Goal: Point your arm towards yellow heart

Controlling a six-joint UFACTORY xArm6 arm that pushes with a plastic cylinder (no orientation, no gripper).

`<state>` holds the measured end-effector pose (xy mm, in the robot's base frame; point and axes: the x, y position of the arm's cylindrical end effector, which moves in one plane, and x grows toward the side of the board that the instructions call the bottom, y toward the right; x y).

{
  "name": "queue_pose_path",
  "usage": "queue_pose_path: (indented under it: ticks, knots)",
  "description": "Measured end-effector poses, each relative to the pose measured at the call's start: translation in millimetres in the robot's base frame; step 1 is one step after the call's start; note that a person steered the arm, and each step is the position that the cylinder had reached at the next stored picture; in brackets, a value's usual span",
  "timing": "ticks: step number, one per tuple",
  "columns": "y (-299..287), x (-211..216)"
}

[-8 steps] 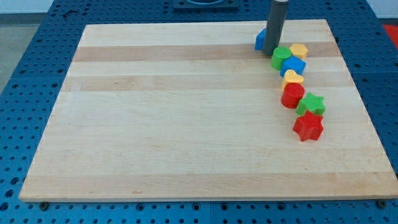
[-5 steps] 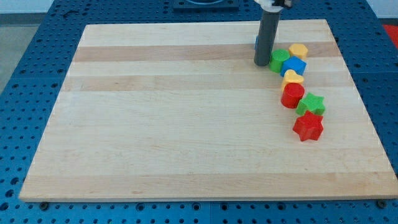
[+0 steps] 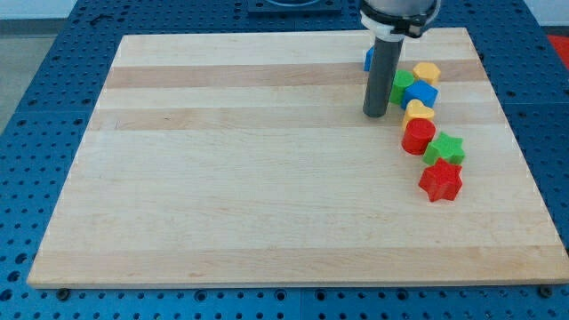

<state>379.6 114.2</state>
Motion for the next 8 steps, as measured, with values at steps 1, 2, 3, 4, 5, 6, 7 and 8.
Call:
queue_pose_path:
  ticks: [1,2,3,4,5,6,7,8]
  knots:
    - [2.1,-0.3]
    - [2.1,-6.1]
    - [2.1,-22.8]
    - [2.1,-31.9]
    - [2.1,-18.1]
    - [4.1,-1.2]
    - [15.0,-0.1]
    - [26.0,-0.1]
